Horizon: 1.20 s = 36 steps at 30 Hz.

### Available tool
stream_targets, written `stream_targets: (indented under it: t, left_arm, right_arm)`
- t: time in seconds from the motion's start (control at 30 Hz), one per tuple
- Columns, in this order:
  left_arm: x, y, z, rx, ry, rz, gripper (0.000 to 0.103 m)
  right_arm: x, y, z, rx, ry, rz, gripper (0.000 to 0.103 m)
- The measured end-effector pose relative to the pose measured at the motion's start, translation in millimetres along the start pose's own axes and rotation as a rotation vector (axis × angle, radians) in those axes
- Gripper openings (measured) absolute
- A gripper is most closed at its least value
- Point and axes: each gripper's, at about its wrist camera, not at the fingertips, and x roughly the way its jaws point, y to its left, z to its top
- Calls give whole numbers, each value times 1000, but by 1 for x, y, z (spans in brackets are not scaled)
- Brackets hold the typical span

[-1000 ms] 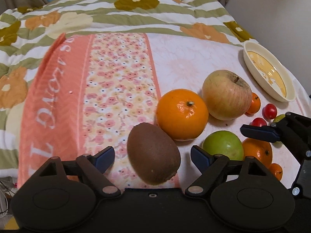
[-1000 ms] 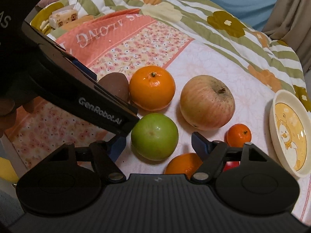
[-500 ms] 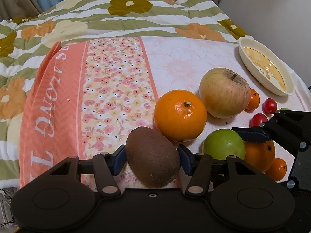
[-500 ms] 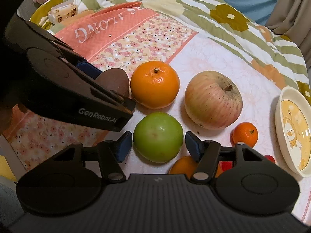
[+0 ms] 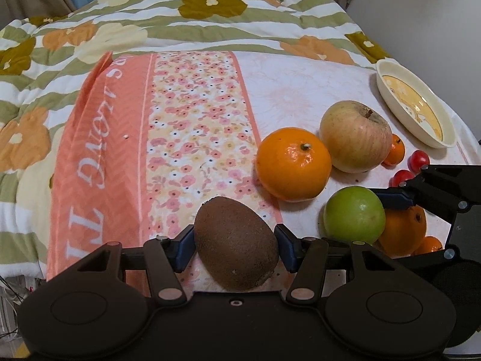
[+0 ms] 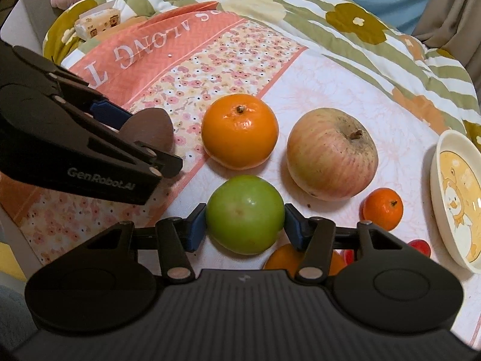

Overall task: Organize fruits
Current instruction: 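Close the left tool on the kiwi while the right tool grips the green apple, then carry the kiwi and green apple into the duck bowl and open both tools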

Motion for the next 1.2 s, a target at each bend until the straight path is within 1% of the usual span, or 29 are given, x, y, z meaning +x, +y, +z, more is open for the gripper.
stream_targets:
  t: [0.13,0.3,0.43,0.57,0.73,0.9,1.03,1.2]
  left_arm:
    - [-8,3,0,-17,-12,-1,60]
    - [-24,1,3,-24,-46,2,60]
    - [-41,-6,11,-50,-76,1,60]
    - [-60,-24,23,-62,-126,4,60]
    - [-79,-62,41,-70,-193,10,60]
    - [-86,-108,68,-69,-249,-1,60]
    - [-81,-144,89,-69,-280,-14,60]
    - [-59,-188,117,-47,-293,-38,60]
  right_arm:
    - [-9,-1,1,12,-27,0,69]
    - [-24,-7,1,39,-52,-5,69]
    - [-44,-20,1,65,-85,3,69]
    - [-69,-42,1,91,-120,-7,69]
    - [-104,-86,-1,107,-168,-24,69]
    - [-132,-143,-7,132,-212,-50,69]
    - [-142,-193,-13,149,-225,-84,69]
    - [-143,-256,-23,208,-226,-111,69]
